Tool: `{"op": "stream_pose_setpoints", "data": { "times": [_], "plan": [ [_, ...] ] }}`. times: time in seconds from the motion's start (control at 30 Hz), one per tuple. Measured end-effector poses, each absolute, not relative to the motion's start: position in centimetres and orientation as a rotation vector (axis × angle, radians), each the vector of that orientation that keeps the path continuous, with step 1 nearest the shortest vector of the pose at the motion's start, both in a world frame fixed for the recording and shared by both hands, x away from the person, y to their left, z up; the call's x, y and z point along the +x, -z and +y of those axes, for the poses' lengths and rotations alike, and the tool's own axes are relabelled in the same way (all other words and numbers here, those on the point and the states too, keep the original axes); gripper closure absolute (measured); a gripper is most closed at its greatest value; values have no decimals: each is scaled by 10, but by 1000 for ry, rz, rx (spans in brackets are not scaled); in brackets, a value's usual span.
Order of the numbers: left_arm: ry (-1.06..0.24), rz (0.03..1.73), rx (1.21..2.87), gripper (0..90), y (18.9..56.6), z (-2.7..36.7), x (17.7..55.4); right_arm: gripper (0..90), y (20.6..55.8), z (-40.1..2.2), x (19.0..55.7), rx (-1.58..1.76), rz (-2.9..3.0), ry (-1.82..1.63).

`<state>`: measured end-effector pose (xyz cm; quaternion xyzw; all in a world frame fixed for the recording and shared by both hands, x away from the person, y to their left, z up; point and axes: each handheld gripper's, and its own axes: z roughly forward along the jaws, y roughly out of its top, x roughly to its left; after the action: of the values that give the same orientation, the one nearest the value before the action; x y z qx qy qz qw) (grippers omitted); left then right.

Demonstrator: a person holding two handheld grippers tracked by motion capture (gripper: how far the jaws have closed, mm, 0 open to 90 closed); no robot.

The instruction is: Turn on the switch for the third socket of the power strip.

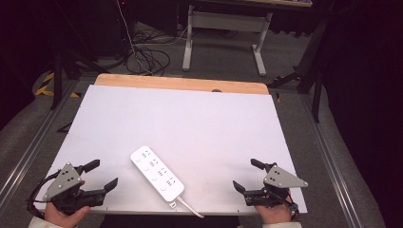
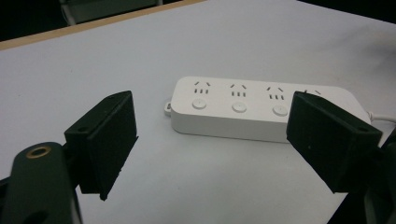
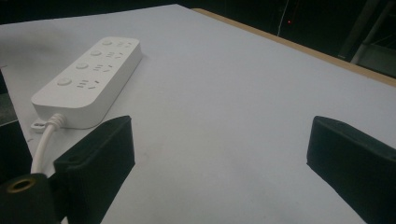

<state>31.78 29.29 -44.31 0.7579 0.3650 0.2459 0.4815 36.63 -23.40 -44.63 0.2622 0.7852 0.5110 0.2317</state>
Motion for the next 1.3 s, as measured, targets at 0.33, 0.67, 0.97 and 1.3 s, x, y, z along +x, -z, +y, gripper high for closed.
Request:
{"op": "stream_pose_setpoints", "data": {
  "times": [0.33,0.67,0.97,1.3],
  "plan": [
    [-605,896,1858,163,441,292,318,79,446,-234,366,717,2157,-1411],
    [-564,906,1854,211,437,292,319,80,447,-234,366,720,2164,-1406],
    [-615,886,1899,227,430,289,319,83,447,-233,366,721,2160,-1407],
    [-557,909,1913,299,418,283,325,85,447,-232,366,712,2163,-1409]
  ]
}}
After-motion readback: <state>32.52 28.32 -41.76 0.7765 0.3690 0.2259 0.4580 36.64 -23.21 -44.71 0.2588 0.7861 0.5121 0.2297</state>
